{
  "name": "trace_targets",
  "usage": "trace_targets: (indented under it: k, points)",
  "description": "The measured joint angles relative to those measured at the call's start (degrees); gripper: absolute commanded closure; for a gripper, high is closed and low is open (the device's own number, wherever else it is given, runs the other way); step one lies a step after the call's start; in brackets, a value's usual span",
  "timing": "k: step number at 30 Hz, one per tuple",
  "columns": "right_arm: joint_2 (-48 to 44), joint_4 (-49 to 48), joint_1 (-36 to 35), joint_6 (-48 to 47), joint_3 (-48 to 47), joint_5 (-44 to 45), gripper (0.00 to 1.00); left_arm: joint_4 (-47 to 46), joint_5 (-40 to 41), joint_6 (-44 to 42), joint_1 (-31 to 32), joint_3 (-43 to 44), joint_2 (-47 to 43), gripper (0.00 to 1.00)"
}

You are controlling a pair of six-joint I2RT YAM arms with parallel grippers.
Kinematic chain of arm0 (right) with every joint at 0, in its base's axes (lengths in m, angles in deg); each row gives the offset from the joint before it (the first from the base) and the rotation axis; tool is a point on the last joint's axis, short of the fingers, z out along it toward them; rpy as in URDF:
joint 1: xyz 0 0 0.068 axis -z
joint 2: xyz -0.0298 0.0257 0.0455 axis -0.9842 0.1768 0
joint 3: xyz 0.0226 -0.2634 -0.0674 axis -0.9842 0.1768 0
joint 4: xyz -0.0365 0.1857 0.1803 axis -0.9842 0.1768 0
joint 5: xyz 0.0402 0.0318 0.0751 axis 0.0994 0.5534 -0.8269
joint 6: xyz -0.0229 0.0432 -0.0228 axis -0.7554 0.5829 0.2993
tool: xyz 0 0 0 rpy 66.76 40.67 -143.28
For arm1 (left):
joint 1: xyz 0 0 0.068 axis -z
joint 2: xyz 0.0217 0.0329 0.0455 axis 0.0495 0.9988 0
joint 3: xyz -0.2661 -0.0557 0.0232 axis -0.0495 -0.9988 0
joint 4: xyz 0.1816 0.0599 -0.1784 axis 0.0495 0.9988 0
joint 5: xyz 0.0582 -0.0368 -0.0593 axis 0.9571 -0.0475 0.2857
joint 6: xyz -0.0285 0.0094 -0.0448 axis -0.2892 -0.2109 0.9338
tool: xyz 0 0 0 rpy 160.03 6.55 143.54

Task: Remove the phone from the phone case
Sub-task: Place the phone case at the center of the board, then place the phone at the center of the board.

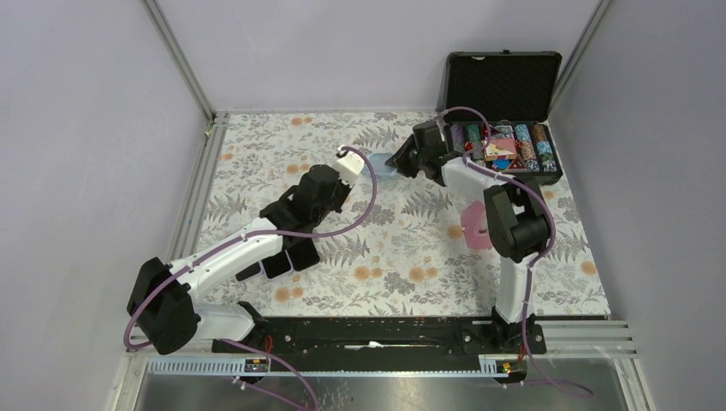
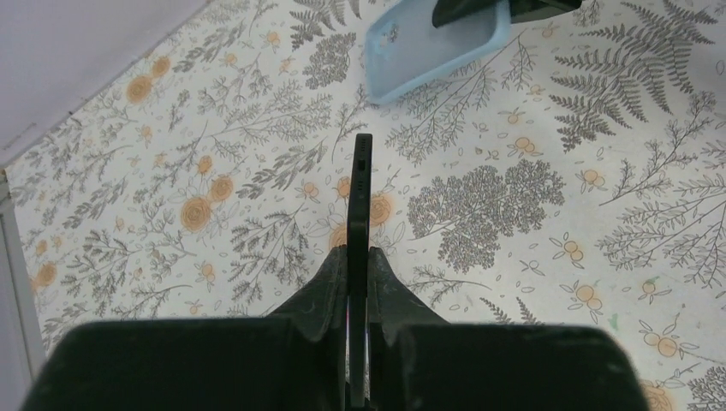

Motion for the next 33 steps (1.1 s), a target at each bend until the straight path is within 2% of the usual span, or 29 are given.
trace_targets:
  k: [6,10,13,19,27,33]
  points:
    - [2.5,2.3,2.2,-2.1,-5.8,4.8,0.42,-4.3,-1.1,-2.3,0.0,0.0,0.9,1.00]
    - [3.9,8.6,3.0,-4.8,-12.2,6.8,0.24,-6.1,-2.3,-3.9,0.0,0.5,4.6,1.00]
    - [3.7,13.7,3.4,-6.6,-13.8,8.8,0.16,-6.6,-3.0,-5.2,0.0,1.5,8.2,1.00]
    - [-2.1,22.6,5.1,-11.0,-10.2,10.3,0.14,-8.7,-4.7,-8.8,0.0,3.8,13.2,1.00]
    - [-23.4,26.7,13.4,-13.0,-5.6,4.6,0.15,-12.5,-3.5,-17.6,2.8,11.4,23.9,1.00]
    - [-37.0,27.9,15.8,-13.2,-2.8,0.3,0.16,-14.3,0.4,-29.3,7.7,17.8,34.6,1.00]
